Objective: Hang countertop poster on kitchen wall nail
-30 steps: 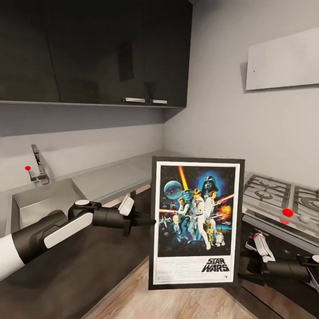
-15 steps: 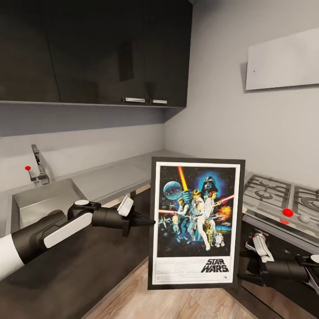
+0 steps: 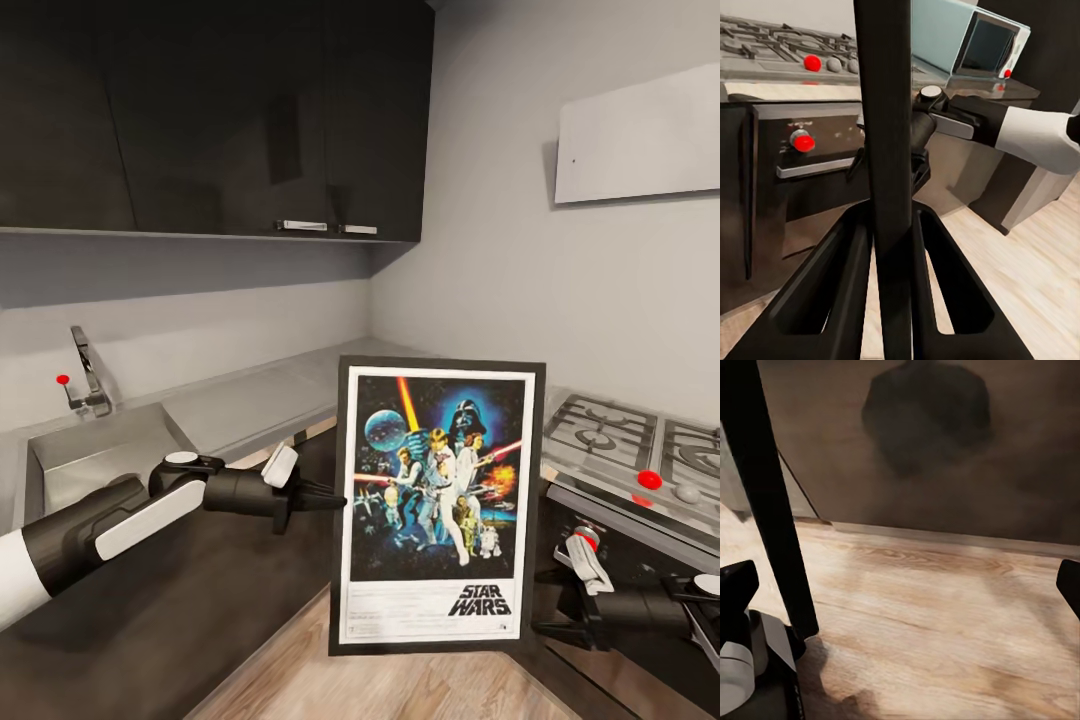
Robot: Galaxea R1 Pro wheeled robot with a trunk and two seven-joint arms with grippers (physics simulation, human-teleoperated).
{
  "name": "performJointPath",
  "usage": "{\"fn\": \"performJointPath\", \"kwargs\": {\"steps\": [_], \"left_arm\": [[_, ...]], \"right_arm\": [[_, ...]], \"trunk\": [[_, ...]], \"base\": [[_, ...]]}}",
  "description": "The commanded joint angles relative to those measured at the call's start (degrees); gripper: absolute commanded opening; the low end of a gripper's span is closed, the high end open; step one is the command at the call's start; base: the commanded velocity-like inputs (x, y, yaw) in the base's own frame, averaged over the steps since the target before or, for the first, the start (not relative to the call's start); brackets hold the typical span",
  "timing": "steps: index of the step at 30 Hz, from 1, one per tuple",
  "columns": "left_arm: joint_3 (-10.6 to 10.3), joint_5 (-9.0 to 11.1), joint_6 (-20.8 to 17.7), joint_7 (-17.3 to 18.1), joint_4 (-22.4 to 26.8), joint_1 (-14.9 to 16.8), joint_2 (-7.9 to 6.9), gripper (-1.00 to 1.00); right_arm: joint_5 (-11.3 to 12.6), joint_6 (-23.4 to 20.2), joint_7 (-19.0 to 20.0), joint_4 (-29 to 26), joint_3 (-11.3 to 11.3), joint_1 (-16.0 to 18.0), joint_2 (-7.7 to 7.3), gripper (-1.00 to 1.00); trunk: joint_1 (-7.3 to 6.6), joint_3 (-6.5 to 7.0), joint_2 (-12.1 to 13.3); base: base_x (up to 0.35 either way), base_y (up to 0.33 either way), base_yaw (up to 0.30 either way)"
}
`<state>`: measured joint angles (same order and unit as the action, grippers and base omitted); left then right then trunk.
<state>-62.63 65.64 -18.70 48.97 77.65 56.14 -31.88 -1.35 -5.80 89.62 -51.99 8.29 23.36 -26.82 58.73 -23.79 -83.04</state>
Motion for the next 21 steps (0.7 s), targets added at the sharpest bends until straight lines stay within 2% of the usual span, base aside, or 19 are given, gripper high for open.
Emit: {"fn": "performJointPath", "kwargs": {"steps": [1, 5, 8, 9, 12, 21], "left_arm": [[-0.17, 0.54, -0.34, -0.13, -0.03, 0.11, -0.27, -1.00], [-0.20, 0.54, -0.29, -0.11, -0.18, 0.10, -1.05, -1.00], [-0.21, 0.54, -0.28, -0.10, -0.21, 0.09, -1.22, -1.00], [-0.21, 0.54, -0.28, -0.10, -0.21, 0.11, -1.24, -1.00], [-0.26, 0.54, -0.28, -0.10, -0.17, 0.11, -1.25, -1.00], [-0.30, 0.61, -0.28, -0.03, 0.01, 0.08, -1.25, -1.00]], "right_arm": [[-0.14, -0.57, 0.27, -0.04, 0.08, 0.04, 0.01, 1.00], [-0.14, -0.41, 0.29, -0.04, 0.01, 0.02, 0.03, 1.00], [-0.14, -0.30, 0.27, -0.09, -1.73, 0.02, 0.13, 1.00], [-0.07, -0.28, 0.23, -0.12, -4.02, 0.04, 0.17, 1.00], [0.05, -0.27, 0.21, -0.13, -5.32, 0.08, 0.30, 1.00], [0.10, -0.28, 0.21, -1.13, -5.80, 0.22, 1.73, 1.00]], "trunk": [[0.00, -0.07, -0.04], [0.00, -0.07, -0.04], [0.00, -0.07, -0.04], [0.00, -0.07, -0.04], [0.00, -0.07, -0.04], [0.00, -0.07, -0.04]], "base": [[0.000, 0.000, 0.000], [0.000, 0.000, 0.000], [0.000, 0.000, 0.000], [0.000, 0.000, 0.000], [0.000, 0.000, 0.000], [0.000, 0.000, 0.000]]}}
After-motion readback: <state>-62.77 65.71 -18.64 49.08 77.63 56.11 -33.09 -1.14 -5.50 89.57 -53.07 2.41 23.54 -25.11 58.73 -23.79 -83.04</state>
